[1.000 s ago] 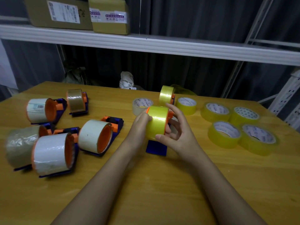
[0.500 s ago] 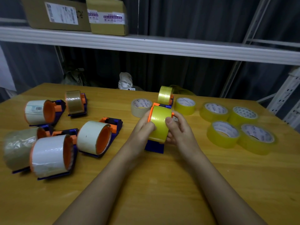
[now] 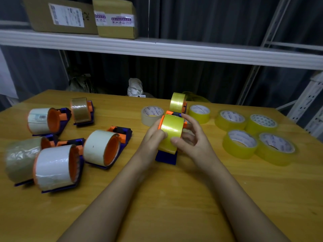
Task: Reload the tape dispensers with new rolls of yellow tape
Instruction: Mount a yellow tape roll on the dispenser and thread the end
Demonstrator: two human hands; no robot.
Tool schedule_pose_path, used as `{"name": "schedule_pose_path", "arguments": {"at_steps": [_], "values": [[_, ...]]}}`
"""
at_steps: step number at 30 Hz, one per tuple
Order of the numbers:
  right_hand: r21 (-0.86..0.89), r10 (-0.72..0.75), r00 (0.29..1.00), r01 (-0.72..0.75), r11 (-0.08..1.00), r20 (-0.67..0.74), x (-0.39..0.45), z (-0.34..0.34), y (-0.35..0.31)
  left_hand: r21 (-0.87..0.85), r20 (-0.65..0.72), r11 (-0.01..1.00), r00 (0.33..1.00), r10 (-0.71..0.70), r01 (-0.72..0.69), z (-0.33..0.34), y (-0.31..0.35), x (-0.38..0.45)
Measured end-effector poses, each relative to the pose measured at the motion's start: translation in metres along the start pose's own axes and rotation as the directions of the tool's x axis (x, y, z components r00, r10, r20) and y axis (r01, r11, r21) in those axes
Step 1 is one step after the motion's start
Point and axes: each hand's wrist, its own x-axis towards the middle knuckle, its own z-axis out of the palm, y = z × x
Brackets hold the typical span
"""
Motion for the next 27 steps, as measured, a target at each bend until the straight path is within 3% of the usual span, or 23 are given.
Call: {"name": "schedule_pose_path", "arguments": {"at_steps": [4,9,14,20,27], "values": [[-0.009,-0.092,0.995,0.093,0.996,0.024,-0.0013,-0.0020,0.0017,-0.036,-0.019,0.999,1.000,-0.016,0.015,-0.0005,0.0003,0.0001],[0.117,0.064,0.998,-0.065,0.991,0.010,0.0020,0.0014,-0.0008,-0.008,0.026,1.000,0.999,-0.025,0.025,0.0010,0.0007,-0.0016],[0.064,-0.088,0.996,0.087,0.994,0.007,-0.0010,-0.0013,0.0008,0.004,-0.009,1.000,0.999,-0.031,0.031,-0.0012,-0.0019,-0.0005],[0.152,0.053,0.998,-0.059,0.987,0.042,0.0004,-0.0005,-0.0014,-0.010,0.002,1.000,1.000,-0.015,0.015,0.0002,0.0004,-0.0021],[0.142,0.135,0.991,-0.131,0.981,-0.020,0.0017,0.0002,-0.0012,-0.011,0.035,0.999,0.999,-0.033,0.034,0.0010,0.0020,-0.0014]]}}
